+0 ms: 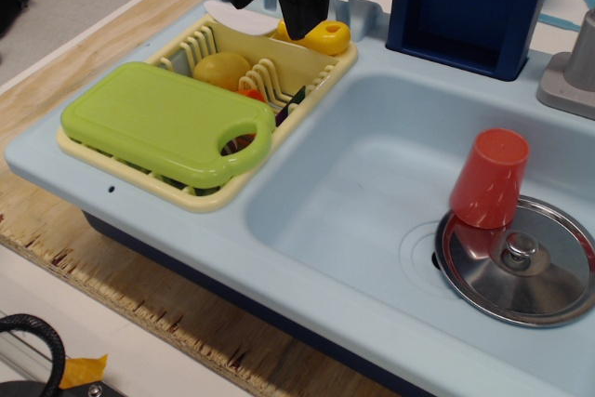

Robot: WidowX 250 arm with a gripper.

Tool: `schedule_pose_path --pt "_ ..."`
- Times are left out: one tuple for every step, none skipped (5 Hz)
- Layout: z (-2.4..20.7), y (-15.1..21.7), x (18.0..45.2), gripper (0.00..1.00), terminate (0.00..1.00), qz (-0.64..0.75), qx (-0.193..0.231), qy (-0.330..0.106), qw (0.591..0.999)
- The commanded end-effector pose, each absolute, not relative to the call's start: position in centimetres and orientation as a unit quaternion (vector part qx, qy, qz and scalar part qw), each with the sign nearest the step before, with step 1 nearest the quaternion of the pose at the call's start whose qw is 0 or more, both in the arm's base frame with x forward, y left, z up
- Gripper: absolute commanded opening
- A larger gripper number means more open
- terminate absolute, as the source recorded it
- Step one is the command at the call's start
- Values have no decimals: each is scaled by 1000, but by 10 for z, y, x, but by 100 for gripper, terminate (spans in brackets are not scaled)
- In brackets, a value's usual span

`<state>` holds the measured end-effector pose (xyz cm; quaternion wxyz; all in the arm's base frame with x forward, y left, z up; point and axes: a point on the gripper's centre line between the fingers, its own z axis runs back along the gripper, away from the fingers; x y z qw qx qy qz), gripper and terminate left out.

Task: Put knife on cutting board

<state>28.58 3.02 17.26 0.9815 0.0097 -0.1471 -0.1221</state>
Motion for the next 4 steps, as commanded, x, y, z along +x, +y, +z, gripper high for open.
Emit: schedule_pose_path --pt "173 30 286 100 0 -122 10 -147 982" --pt "174 29 291 100 0 -221 41 -157 962" --pt "169 30 295 100 0 -302 44 -145 941" --pt "167 30 303 100 0 -360 58 -148 919"
